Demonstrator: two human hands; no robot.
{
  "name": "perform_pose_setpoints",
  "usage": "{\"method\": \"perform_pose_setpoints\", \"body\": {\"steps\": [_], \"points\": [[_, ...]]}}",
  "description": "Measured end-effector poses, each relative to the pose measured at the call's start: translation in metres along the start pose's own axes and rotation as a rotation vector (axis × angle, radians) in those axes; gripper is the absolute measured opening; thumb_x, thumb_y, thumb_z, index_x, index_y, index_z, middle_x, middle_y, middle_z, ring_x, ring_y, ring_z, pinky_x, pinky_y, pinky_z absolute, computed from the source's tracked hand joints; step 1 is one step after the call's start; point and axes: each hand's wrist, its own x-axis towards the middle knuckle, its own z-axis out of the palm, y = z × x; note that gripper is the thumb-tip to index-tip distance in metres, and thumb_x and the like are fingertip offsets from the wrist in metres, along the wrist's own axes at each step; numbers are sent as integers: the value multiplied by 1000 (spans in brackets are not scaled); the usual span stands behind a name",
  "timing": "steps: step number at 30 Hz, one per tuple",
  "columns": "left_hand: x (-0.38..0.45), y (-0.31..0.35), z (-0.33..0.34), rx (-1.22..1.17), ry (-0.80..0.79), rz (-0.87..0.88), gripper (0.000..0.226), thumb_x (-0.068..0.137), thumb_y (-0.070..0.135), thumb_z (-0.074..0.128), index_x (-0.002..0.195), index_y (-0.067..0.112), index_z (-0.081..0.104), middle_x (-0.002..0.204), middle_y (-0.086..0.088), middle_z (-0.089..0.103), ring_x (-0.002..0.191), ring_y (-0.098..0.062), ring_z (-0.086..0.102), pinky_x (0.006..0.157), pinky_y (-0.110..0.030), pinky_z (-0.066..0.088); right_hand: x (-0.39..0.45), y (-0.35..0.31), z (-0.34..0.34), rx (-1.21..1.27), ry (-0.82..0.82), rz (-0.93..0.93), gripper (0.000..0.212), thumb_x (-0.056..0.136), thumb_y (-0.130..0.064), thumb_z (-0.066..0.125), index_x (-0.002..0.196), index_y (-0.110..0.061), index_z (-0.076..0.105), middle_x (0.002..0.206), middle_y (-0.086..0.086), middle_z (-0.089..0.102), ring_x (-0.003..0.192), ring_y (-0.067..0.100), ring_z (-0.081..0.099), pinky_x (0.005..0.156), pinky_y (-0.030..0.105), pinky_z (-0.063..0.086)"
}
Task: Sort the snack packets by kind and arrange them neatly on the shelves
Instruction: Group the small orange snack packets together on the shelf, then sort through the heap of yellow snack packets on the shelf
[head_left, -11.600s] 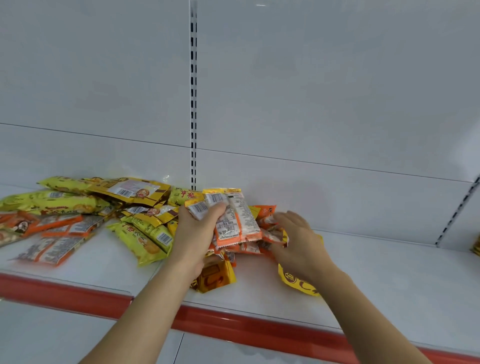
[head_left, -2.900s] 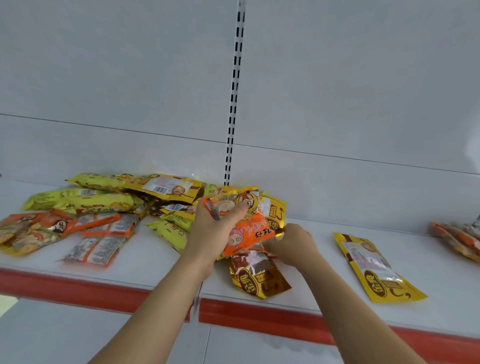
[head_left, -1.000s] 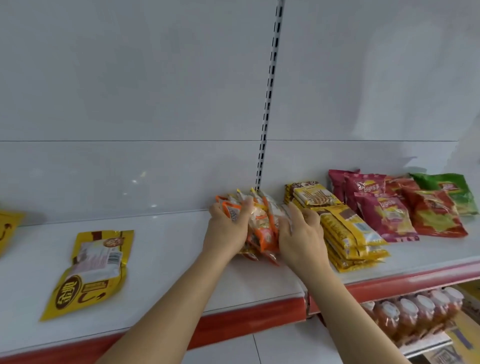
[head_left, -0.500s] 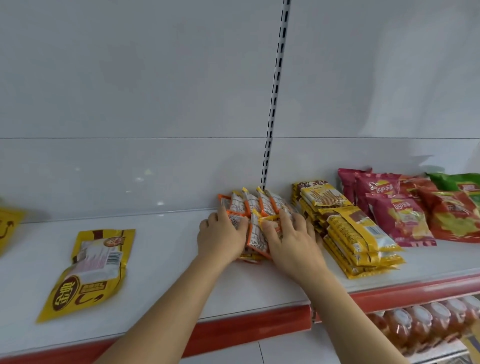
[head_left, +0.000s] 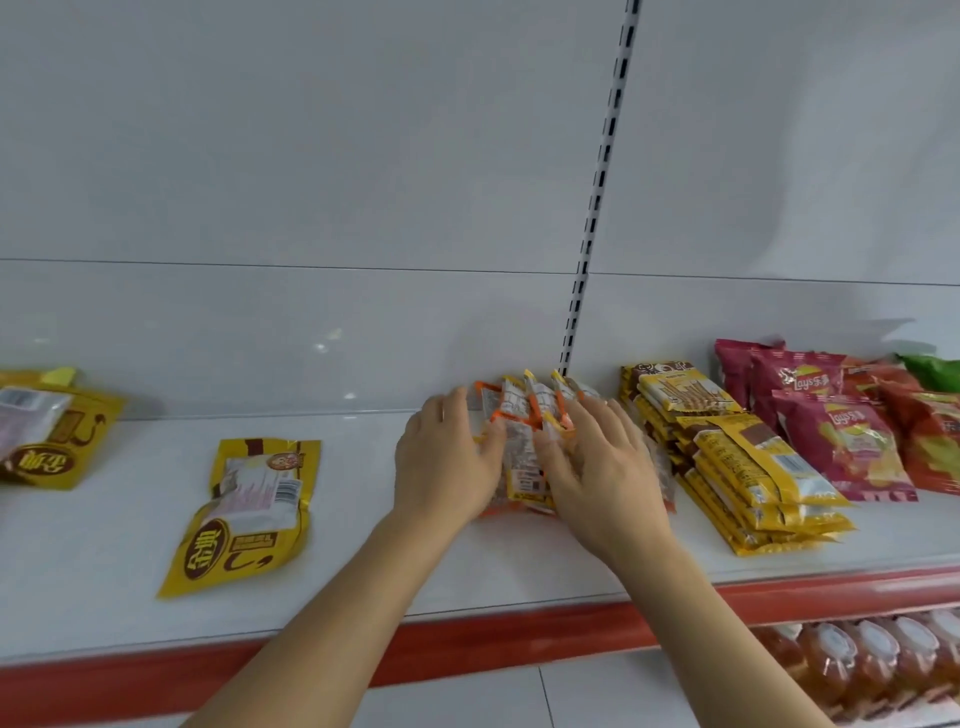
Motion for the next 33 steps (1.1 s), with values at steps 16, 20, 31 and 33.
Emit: {"method": "perform_pose_setpoints", "body": {"steps": [16, 20, 31, 33], "points": [[-77, -179, -176, 139, 263, 63, 63, 95, 46, 46, 140, 4, 58, 136, -16, 63, 130, -38, 55, 109, -51, 46, -64, -244, 69, 14, -60, -229, 71, 93, -62, 27, 140, -17, 54, 139, 7, 57, 139, 32, 40, 111, 47, 39], [-102, -239, -224, 211, 248, 19, 60, 96, 43, 48, 140, 3, 57, 136, -17, 63, 128, -39, 56, 106, -52, 48, -86, -308, 100, 27, -113, -261, 69, 92, -62, 30, 136, -17, 57, 139, 7, 58, 138, 33, 41, 111, 50, 39], [-108, -356, -303, 313, 280, -178, 41, 100, 29, 58, 138, 12, 59, 129, -6, 66, 121, -30, 58, 99, -42, 47, -75, -433, 182, 124, -206, -467, 62, 91, -55, 38, 134, -15, 60, 134, 7, 60, 132, 32, 47, 108, 47, 43], [-102, -374, -313, 345, 286, -222, 38, 101, 29, 55, 136, 14, 59, 125, -5, 66, 118, -28, 59, 94, -40, 47, -67, -449, 197, 152, -217, -509, 55, 92, -46, 44, 131, -11, 62, 131, 8, 62, 130, 33, 49, 109, 45, 42]]}}
